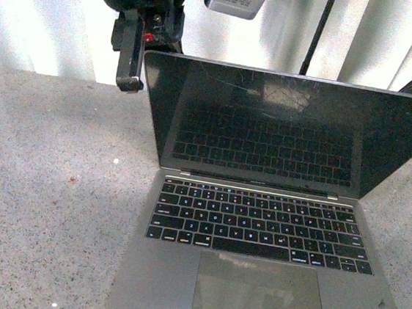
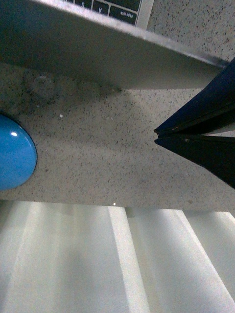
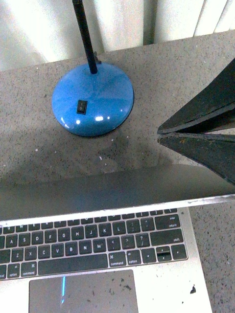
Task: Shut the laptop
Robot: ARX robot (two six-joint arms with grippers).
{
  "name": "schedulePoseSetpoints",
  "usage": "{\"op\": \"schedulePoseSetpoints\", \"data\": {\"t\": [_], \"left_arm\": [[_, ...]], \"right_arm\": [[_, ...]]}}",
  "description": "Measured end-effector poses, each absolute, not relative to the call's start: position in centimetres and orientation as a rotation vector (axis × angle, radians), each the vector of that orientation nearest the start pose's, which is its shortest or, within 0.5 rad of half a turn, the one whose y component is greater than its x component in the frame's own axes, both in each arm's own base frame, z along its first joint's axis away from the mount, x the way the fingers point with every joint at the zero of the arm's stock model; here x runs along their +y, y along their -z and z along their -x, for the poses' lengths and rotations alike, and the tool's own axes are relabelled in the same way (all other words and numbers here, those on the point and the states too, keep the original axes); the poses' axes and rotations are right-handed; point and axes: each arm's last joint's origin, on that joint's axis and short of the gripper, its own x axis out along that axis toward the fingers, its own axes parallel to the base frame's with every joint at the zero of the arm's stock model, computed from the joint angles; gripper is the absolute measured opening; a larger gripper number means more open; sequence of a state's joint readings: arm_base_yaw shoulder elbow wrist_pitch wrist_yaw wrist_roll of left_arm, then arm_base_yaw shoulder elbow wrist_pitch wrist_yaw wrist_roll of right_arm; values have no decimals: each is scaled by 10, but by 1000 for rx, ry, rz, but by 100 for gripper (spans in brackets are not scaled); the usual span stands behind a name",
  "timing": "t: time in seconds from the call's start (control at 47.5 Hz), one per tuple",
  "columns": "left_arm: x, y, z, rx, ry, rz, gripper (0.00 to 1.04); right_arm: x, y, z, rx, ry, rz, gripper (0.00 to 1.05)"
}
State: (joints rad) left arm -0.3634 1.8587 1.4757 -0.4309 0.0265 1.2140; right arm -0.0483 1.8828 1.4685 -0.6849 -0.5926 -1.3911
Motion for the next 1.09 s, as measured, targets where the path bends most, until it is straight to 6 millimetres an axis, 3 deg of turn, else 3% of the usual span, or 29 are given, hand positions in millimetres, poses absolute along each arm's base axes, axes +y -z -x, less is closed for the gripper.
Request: {"op": "schedulePoseSetpoints", "data": {"t": [1.095], "left_arm": [[-142, -216, -345, 555, 921, -1298, 4]], "right_arm": [[-2, -194, -363, 699, -1115, 702, 3]]}}
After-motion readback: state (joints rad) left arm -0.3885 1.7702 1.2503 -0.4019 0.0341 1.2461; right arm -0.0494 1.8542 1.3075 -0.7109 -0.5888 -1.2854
